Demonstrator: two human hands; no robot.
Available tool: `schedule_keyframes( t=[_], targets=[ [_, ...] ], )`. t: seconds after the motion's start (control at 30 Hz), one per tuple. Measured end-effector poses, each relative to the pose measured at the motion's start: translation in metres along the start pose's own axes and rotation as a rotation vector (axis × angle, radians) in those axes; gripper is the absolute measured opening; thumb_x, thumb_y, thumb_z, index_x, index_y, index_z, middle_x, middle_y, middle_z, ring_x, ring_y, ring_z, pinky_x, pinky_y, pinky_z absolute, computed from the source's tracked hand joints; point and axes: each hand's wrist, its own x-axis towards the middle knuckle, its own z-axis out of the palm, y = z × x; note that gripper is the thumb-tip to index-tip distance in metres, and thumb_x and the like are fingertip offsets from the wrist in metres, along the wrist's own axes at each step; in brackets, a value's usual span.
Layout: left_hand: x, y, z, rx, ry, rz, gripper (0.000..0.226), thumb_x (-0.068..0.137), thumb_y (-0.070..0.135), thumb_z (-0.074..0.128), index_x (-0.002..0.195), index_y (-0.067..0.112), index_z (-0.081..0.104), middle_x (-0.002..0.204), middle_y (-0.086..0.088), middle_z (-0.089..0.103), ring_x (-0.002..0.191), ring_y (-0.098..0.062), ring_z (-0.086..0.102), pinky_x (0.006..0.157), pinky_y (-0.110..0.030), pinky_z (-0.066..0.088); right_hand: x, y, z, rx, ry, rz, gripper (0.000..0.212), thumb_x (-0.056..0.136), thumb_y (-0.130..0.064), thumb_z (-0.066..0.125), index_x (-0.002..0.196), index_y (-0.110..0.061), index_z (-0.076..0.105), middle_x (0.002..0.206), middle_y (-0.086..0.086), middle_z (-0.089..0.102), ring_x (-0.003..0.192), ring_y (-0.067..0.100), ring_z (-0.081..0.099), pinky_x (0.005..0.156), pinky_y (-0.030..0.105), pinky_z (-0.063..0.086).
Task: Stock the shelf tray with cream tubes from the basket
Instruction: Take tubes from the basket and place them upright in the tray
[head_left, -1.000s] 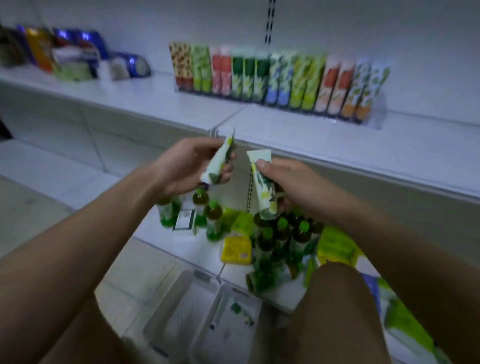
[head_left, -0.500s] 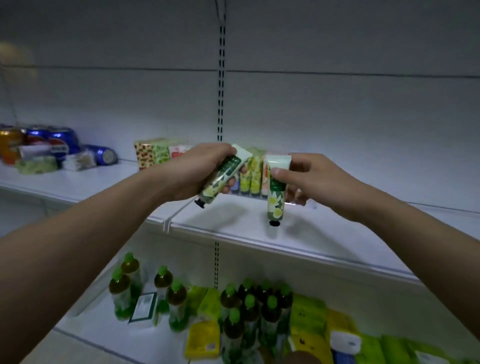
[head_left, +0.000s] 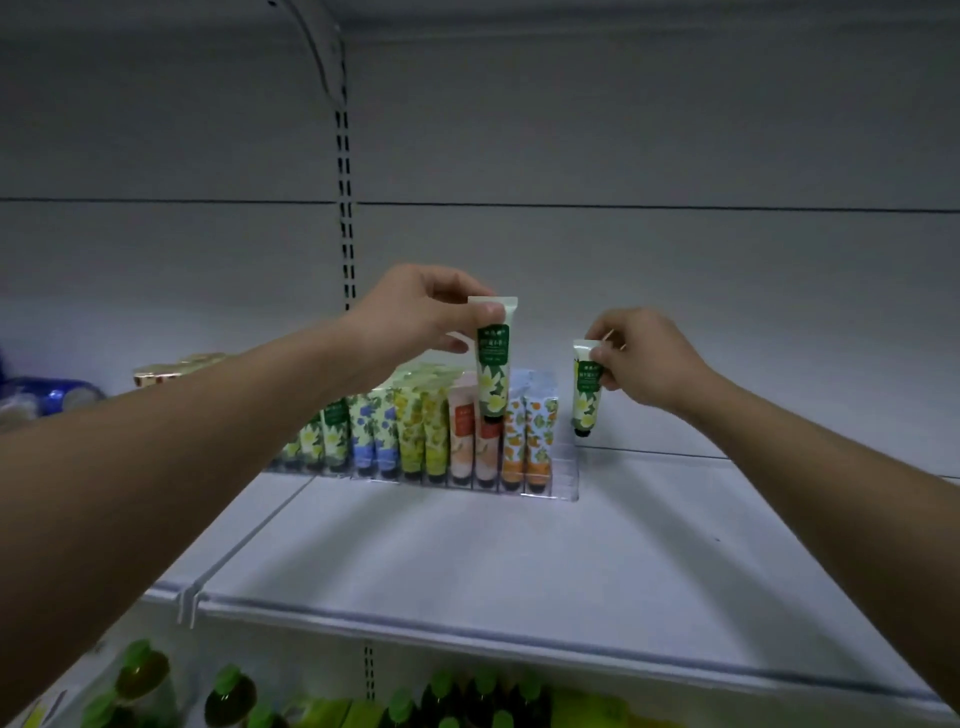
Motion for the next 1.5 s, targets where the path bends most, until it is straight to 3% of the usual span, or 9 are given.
schedule_keyframes(
  t=[0.1, 0.23, 0.5, 0.7, 1.0, 1.1, 1.23, 1.37, 1.5],
  targets=[
    [0.019, -0.003, 0.005, -0.028, -0.033, 0.024, 0.017, 0.078, 0.019, 0.073, 0.092, 0.009, 0.072, 0.087, -0.005, 0.075, 0.081, -0.015, 0.071, 0.074, -0.024, 0.058, 0.017, 0.008, 0.017, -0.032, 0.089, -0.035, 0.013, 0.093, -0.005, 0.054, 0.097, -0.010, 0.065, 0.089, 0.014, 0.066, 0.080, 0.031, 0.065, 0.076, 0.041, 0.055],
    [0.044, -0.004, 0.013, -0.088, -0.021, 0.045, 0.021, 0.074, 0.018, 0.074, 0.091, 0.006, 0.070, 0.084, -0.007, 0.075, 0.079, -0.017, 0.072, 0.071, -0.022, 0.057, 0.035, 0.020, 0.033, 0.017, 0.142, -0.053, 0.014, 0.094, -0.006, 0.053, 0.098, -0.010, 0.066, 0.091, 0.013, 0.066, 0.081, 0.031, 0.064, 0.077, 0.045, 0.055],
    [0.063, -0.016, 0.029, -0.145, 0.025, 0.053, 0.015, 0.080, 0.008, 0.072, 0.094, 0.005, 0.069, 0.085, -0.009, 0.074, 0.081, -0.024, 0.073, 0.074, -0.031, 0.059, 0.043, 0.023, 0.051, 0.080, 0.071, -0.045, 0.014, 0.095, -0.008, 0.058, 0.105, -0.009, 0.068, 0.096, 0.012, 0.066, 0.082, 0.026, 0.063, 0.081, 0.038, 0.054],
    [0.061, -0.009, 0.039, -0.162, 0.049, 0.068, 0.014, 0.082, 0.006, 0.071, 0.095, 0.003, 0.068, 0.092, -0.016, 0.071, 0.080, -0.024, 0.072, 0.074, -0.032, 0.059, 0.037, 0.027, 0.055, 0.036, 0.108, -0.101, 0.015, 0.095, -0.006, 0.055, 0.100, -0.009, 0.068, 0.089, 0.009, 0.064, 0.072, 0.020, 0.057, 0.067, 0.026, 0.044],
    [0.064, -0.009, 0.053, -0.125, 0.061, 0.021, 0.009, 0.082, 0.005, 0.071, 0.091, 0.005, 0.069, 0.086, -0.009, 0.073, 0.080, -0.021, 0.073, 0.074, -0.032, 0.060, 0.017, 0.046, 0.079, 0.120, 0.008, 0.042, 0.029, 0.097, -0.013, 0.052, 0.125, -0.011, 0.061, 0.120, 0.011, 0.066, 0.108, 0.028, 0.061, 0.093, 0.036, 0.050],
    [0.067, -0.010, 0.062, -0.087, 0.071, -0.005, 0.005, 0.082, 0.004, 0.072, 0.085, 0.007, 0.069, 0.081, -0.007, 0.072, 0.082, -0.022, 0.073, 0.073, -0.031, 0.060, -0.001, 0.056, 0.077, 0.113, 0.095, 0.129, 0.028, 0.100, -0.019, 0.043, 0.126, -0.010, 0.051, 0.119, 0.012, 0.062, 0.104, 0.028, 0.059, 0.087, 0.038, 0.049],
    [0.073, -0.015, 0.080, 0.047, 0.094, -0.023, 0.008, 0.081, 0.008, 0.074, 0.080, 0.015, 0.070, 0.080, -0.003, 0.072, 0.077, -0.017, 0.071, 0.071, -0.024, 0.059, -0.050, 0.096, 0.081, -0.239, -0.210, 0.246, 0.034, 0.099, -0.030, 0.036, 0.124, -0.014, 0.052, 0.125, 0.009, 0.053, 0.119, 0.031, 0.050, 0.099, 0.040, 0.041],
    [0.079, -0.020, 0.095, 0.258, 0.115, -0.040, 0.007, 0.079, 0.012, 0.077, 0.082, 0.018, 0.074, 0.072, 0.006, 0.068, 0.063, -0.003, 0.059, 0.051, -0.008, 0.046, -0.063, 0.106, 0.084, -0.307, -0.415, 0.221, 0.051, 0.100, -0.044, 0.026, 0.146, -0.025, 0.036, 0.154, 0.002, 0.031, 0.143, 0.022, 0.024, 0.116, 0.044, 0.015],
    [0.090, -0.024, 0.101, 0.458, 0.058, -0.032, 0.013, 0.079, 0.008, 0.077, 0.092, 0.007, 0.074, 0.077, -0.001, 0.068, 0.071, -0.013, 0.063, 0.074, -0.026, 0.056, -0.062, 0.107, 0.087, -0.327, -0.418, 0.209, 0.055, 0.099, -0.047, 0.022, 0.151, -0.028, 0.025, 0.160, -0.002, 0.020, 0.146, 0.019, 0.015, 0.118, 0.046, 0.008]
  ],
)
